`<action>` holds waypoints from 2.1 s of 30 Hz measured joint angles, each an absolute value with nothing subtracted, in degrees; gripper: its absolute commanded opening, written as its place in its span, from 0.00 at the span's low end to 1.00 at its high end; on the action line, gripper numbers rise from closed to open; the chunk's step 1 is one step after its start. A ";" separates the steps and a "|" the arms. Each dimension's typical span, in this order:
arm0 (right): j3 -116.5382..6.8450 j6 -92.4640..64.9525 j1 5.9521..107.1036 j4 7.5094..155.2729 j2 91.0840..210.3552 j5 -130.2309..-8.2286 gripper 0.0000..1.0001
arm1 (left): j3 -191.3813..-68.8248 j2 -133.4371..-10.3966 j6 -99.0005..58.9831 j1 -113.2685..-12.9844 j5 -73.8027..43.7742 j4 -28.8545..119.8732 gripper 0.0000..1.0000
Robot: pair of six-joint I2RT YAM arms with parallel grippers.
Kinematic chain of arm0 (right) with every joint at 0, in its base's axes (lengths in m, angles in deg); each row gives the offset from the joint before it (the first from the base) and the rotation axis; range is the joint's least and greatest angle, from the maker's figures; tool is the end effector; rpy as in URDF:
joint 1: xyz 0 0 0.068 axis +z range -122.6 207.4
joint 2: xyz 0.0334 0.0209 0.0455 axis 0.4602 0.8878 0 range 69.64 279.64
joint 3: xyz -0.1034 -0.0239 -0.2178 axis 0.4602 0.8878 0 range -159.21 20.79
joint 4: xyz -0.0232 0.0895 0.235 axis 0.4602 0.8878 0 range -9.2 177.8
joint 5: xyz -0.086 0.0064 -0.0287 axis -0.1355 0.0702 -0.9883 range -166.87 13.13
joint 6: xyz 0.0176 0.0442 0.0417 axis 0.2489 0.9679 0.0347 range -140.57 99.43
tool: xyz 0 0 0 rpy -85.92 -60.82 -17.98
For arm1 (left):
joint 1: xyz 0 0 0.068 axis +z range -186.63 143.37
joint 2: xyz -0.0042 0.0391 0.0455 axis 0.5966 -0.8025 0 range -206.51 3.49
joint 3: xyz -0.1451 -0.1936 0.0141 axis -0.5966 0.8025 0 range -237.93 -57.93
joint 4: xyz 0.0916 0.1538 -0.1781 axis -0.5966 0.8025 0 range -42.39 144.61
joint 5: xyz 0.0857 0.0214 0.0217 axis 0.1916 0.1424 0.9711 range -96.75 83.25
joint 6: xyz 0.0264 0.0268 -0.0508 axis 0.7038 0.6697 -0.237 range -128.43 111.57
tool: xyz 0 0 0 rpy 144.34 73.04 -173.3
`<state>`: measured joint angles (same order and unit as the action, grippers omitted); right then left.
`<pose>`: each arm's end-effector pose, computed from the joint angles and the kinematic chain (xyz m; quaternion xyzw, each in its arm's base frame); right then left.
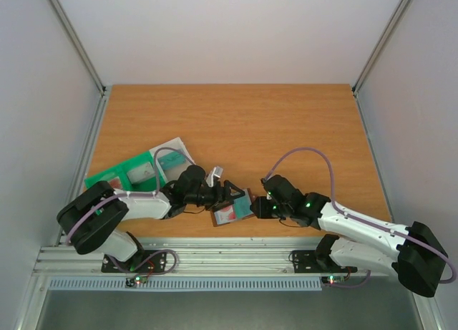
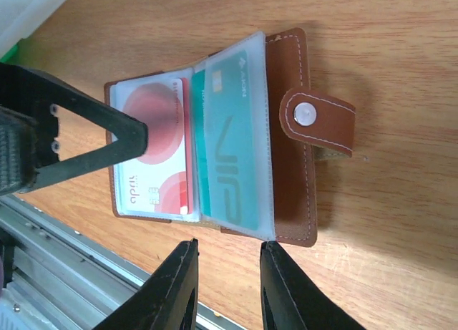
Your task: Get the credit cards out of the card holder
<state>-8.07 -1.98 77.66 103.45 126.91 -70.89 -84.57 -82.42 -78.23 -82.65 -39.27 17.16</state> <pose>0.1284 0.1624 0.1545 -0.2737 0.9011 0.2287 0.2467 0.1728 -0.2167 0.1181 -0.0309 0.8380 -0.5420 0.0553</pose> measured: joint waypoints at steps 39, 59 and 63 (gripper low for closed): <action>-12.66 -3.86 77.55 99.12 148.47 -73.06 0.15 | -82.12 -87.62 -76.15 -81.97 -33.47 17.70 0.42; -9.91 -2.99 77.53 92.85 147.99 -72.75 0.13 | -81.79 -87.62 -76.74 -81.97 -31.75 17.85 0.27; -9.69 -2.66 77.51 92.54 147.88 -72.75 0.13 | -81.81 -87.64 -76.98 -81.97 -31.48 18.20 0.23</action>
<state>-9.69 -2.66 77.51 92.54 147.88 -72.75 -81.81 -87.64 -76.98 -81.97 -31.48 18.20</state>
